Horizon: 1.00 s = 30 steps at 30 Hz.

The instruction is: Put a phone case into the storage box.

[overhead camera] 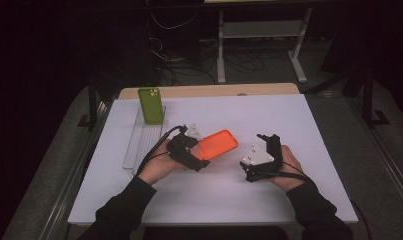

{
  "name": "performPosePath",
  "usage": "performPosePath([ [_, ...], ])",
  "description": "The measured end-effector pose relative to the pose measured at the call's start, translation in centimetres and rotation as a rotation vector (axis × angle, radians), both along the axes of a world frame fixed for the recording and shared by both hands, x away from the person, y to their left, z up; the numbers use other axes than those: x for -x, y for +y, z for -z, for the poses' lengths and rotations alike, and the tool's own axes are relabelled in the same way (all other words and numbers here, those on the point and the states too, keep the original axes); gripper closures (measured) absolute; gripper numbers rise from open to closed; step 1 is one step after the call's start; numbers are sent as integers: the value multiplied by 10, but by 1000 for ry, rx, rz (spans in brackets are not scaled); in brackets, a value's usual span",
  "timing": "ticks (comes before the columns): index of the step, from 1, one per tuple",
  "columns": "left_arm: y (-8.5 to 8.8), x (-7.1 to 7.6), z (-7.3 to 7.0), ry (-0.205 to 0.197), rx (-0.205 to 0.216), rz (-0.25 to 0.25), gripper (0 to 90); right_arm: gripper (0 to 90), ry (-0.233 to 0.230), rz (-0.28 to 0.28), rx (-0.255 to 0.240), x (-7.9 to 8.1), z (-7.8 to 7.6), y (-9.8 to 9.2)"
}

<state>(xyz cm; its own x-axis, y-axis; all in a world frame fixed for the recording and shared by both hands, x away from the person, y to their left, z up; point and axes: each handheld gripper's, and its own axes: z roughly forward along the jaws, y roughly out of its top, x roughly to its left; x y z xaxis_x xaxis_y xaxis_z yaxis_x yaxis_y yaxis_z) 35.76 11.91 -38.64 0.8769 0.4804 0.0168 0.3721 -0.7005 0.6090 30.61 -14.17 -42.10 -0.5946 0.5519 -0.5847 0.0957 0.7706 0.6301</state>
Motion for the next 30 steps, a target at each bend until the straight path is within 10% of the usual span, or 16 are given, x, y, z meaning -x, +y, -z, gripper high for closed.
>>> performPosePath([
  [21, 1, 1, -1, 16, 8, -14, 162, 0, -332, -117, 377, 12, 11, 21],
  [30, 1, 0, -2, 9, 0, 3, 162, 0, -407, -130, 434, 17, 14, 28],
])
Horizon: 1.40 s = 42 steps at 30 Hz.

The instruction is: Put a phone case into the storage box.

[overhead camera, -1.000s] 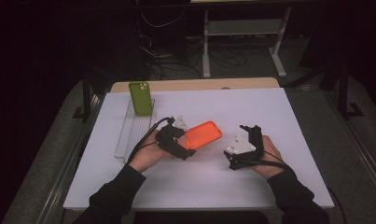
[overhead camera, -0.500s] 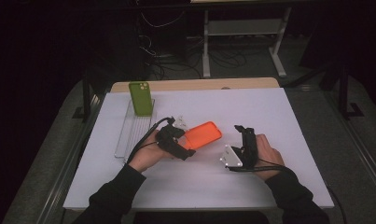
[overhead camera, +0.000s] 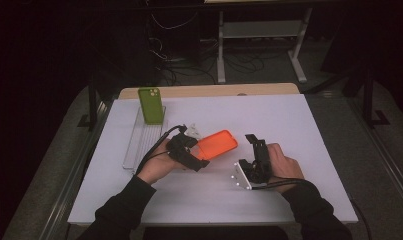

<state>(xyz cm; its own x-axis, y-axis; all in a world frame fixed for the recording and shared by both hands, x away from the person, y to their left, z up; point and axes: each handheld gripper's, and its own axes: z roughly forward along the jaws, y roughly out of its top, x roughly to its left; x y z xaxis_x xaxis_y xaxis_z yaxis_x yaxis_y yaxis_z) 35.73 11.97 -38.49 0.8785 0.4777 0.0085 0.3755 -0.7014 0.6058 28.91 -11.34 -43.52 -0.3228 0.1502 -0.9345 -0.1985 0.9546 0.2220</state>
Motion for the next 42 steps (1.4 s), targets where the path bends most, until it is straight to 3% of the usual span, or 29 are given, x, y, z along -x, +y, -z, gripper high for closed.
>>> performPosePath([
  [9, -5, 4, -1, 4, 8, 8, 162, 16, -44, -31, 44, 1, 2, 9],
  [17, -9, 6, -2, 3, 12, 15, 162, 100, -79, -61, 81, 3, 4, 20],
  [19, -9, 6, -1, 8, 15, 17, 161, 134, -102, -62, 69, 5, 6, 24],
  [23, -10, 7, -1, 13, 9, 24, 161, 230, -140, -65, 84, 8, 10, 32],
  [27, -11, 6, -1, 11, 8, 30, 161, 374, -150, -69, 115, 10, 13, 37],
  [28, -11, 6, -1, 13, 10, 27, 161, 406, -141, -52, 91, 11, 15, 37],
  [29, -10, 6, -1, 14, 9, 29, 161, 437, -155, -65, 114, 10, 15, 37],
  [31, -10, 6, -1, 17, 11, 33, 161, 495, -165, -67, 113, 10, 16, 37],
  [32, -10, 6, -1, 17, 12, 30, 161, 527, -157, -56, 92, 11, 16, 37],
  [42, -11, 7, -1, 17, 11, 42, 159, 761, -121, -70, 98, 13, 16, 36],
])
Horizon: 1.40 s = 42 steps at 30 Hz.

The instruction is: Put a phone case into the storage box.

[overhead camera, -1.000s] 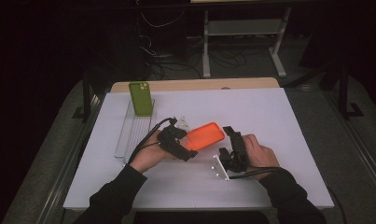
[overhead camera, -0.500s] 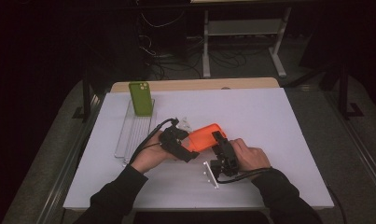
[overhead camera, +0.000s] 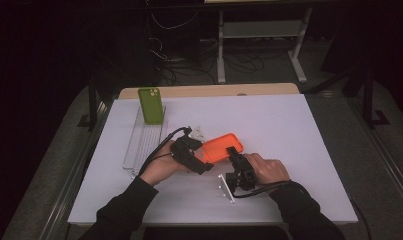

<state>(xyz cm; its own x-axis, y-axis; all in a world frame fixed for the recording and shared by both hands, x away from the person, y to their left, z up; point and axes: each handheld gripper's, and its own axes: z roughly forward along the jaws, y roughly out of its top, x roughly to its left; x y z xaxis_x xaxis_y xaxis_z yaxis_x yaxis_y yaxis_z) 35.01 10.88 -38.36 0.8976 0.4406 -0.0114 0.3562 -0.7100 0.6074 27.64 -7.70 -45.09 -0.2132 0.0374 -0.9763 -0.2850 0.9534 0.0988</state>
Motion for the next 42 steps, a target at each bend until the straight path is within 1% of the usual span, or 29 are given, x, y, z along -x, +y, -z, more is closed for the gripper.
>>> performPosePath([
  [3, 0, -1, 1, 7, 3, 0, 158, 775, -5, -3, 8, 0, -1, 0],
  [6, 0, -1, 2, 1, 1, 4, 154, 779, -2, -3, 16, 0, -1, 0],
  [9, 0, 1, 2, -27, 19, 2, 146, 782, -2, 7, 3, 1, 0, 0],
  [11, 0, 1, 1, -23, 35, -2, 136, 783, 2, -3, 25, 0, -4, -1],
  [12, 0, 1, 1, -23, 36, -7, 122, 784, 2, 7, 4, 1, -3, -1],
  [13, 2, -1, 1, -23, 29, -2, 94, 784, 3, 5, 10, 1, -4, -1],
  [14, 3, -1, 1, -7, 33, 0, 49, 784, 4, 6, 12, 1, -4, -1],
  [16, 6, -2, -2, -7, 48, 5, 0, 784, 1, 4, 20, 0, -5, -2],
  [17, 8, -3, -4, -8, 61, 14, 0, 784, 5, 9, 16, 0, -6, -2],
  [18, 10, -2, -5, -1, 83, 6, 0, 784, 8, 11, 14, -1, -7, -2],
  [19, 12, -3, -7, -2, 90, 9, 0, 784, 13, 15, 9, -1, -7, -3],
  [21, 17, -4, -12, -13, 88, 12, 0, 784, 36, 23, -24, -3, -9, -4],
  [23, 20, -5, -14, -19, 109, 6, 0, 784, 72, 36, -63, -4, -11, -6],
  [24, 22, -6, -16, -19, 109, 5, 0, 784, 91, 44, -89, -5, -13, -7],
  [25, 23, -6, -16, -22, 125, -3, 0, 784, 126, 47, -107, -7, -14, -9],
  [26, 25, -6, -17, -30, 134, -12, 0, 784, 142, 56, -138, -7, -13, -9],
  [27, 26, -7, -18, -28, 137, -15, 0, 784, 149, 59, -134, -8, -15, -10],
  [30, 29, -8, -20, -43, 141, -19, 0, 784, 222, 63, -199, -12, -22, -15],
  [31, 30, -8, -20, -45, 141, -23, 0, 784, 246, 70, -253, -13, -23, -15],
  [32, 30, -9, -20, -47, 144, -22, 0, 784, 291, 93, -298, -14, -25, -17],
  [33, 32, -9, -21, -45, 133, -23, 0, 784, 312, 91, -315, -16, -27, -19],
  [34, 31, -8, -20, -45, 157, -37, 0, 785, 353, 96, -353, -18, -29, -21],
  [35, 32, -9, -20, -50, 153, -40, 0, 785, 398, 114, -404, -18, -30, -22],
  [36, 32, -10, -21, -49, 153, -46, 0, 784, 441, 126, -473, -19, -30, -22],
  [37, 33, -10, -21, -58, 152, -48, 0, 784, 460, 128, -490, -20, -31, -24],
  [38, 33, -11, -22, -67, 149, -42, 0, 785, 499, 128, -516, -22, -33, -26],
  [39, 33, -12, -21, -69, 159, -48, 0, 785, 528, 130, -545, -24, -34, -28],
  [40, 34, -12, -22, -67, 153, -51, 0, 784, 550, 133, -574, -26, -35, -29],
  [42, 34, -12, -21, -52, 176, -78, 0, 784, 611, 141, -643, -29, -36, -32],
])
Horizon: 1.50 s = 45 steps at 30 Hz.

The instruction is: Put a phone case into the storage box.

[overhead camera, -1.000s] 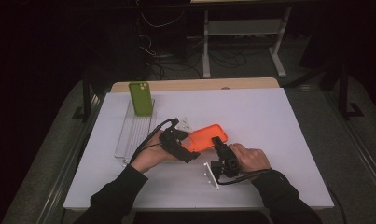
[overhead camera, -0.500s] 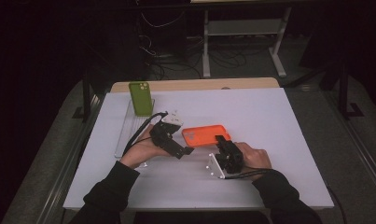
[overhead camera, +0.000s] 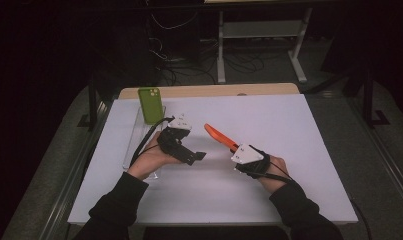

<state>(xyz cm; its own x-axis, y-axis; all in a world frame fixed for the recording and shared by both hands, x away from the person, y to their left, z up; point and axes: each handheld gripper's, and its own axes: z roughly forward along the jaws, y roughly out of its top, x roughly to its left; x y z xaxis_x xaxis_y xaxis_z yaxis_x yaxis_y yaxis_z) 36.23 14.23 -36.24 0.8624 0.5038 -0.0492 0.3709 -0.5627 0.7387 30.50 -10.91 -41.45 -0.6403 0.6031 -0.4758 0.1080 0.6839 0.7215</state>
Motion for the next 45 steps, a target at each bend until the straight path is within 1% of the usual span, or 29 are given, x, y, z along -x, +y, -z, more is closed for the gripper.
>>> performPosePath([
  [1, 0, 0, 1, 1, -2, -3, 0, 785, 32, 5, -42, -1, -1, -1],
  [3, 0, 0, 1, 2, -6, -9, 0, 785, 79, 10, -86, -4, -2, -4],
  [4, 0, 0, 1, 2, -9, -15, 0, 785, 106, 17, -121, -4, -3, -5],
  [6, 0, -1, 1, 4, 8, -27, 0, 785, 142, 14, -159, -7, -4, -8],
  [7, 0, -2, 1, 0, 3, -27, 0, 785, 167, 23, -188, -7, -5, -9],
  [8, 0, -2, 1, 7, 23, -39, 0, 785, 184, 23, -210, -9, -5, -11],
  [9, 0, -2, 1, 11, 16, -34, 0, 785, 210, 26, -239, -10, -6, -13],
  [11, 0, -2, 0, 0, 19, -40, 0, 786, 245, 30, -274, -12, -6, -15],
  [12, -1, -2, 1, 4, 30, -44, 0, 786, 270, 31, -306, -13, -6, -17],
  [13, -1, -2, 0, 8, 43, -47, 0, 785, 282, 32, -322, -14, -6, -18],
  [14, -1, -3, 0, -1, 42, -45, 0, 786, 296, 34, -344, -16, -6, -19],
  [15, -3, -3, 0, 0, 65, -52, 0, 786, 316, 35, -368, -17, -5, -20],
  [16, -3, -3, -1, 3, 73, -51, 0, 786, 347, 37, -410, -17, -5, -20],
  [17, -4, -3, 0, 3, 83, -57, 0, 786, 368, 37, -438, -17, -5, -20],
  [20, -6, -3, -1, -1, 105, -67, 0, 787, 392, 28, -490, -20, -5, -22],
  [21, -7, -4, -1, 2, 119, -76, 0, 786, 409, 29, -503, -20, -5, -22],
  [22, -7, -4, -2, 1, 124, -79, 0, 787, 412, 26, -512, -21, -5, -22],
  [23, -8, -4, -2, 0, 140, -86, 0, 787, 420, 25, -522, -21, -4, -22],
  [25, -10, -4, -3, 4, 164, -91, 0, 787, 431, 22, -527, -21, -4, -21],
  [30, -21, -5, -3, 16, 196, -69, 0, 787, 443, 16, -543, -21, -3, -19],
  [34, -29, -8, -2, 15, 229, -61, 0, 787, 448, 8, -568, -19, -5, -17],
  [35, -31, -9, -2, 18, 246, -65, 0, 787, 448, 4, -569, -19, -5, -16],
  [37, -35, -10, -2, 21, 258, -62, 0, 787, 435, -5, -568, -18, -6, -15],
  [38, -37, -11, -2, 21, 264, -63, 0, 787, 438, -7, -572, -17, -6, -14],
  [41, -39, -14, -3, 13, 264, -55, 0, 787, 436, -11, -574, -16, -6, -12],
  [42, -41, -14, -2, 17, 281, -62, 0, 787, 435, -16, -573, -16, -6, -12],
  [43, -43, -15, -2, 15, 280, -63, 0, 788, 438, -18, -574, -16, -7, -11],
  [44, -45, -15, -1, 17, 290, -66, 0, 788, 442, -17, -577, -15, -7, -10],
  [45, -45, -17, -1, 7, 276, -53, 0, 788, 437, -24, -579, -15, -7, -10],
])
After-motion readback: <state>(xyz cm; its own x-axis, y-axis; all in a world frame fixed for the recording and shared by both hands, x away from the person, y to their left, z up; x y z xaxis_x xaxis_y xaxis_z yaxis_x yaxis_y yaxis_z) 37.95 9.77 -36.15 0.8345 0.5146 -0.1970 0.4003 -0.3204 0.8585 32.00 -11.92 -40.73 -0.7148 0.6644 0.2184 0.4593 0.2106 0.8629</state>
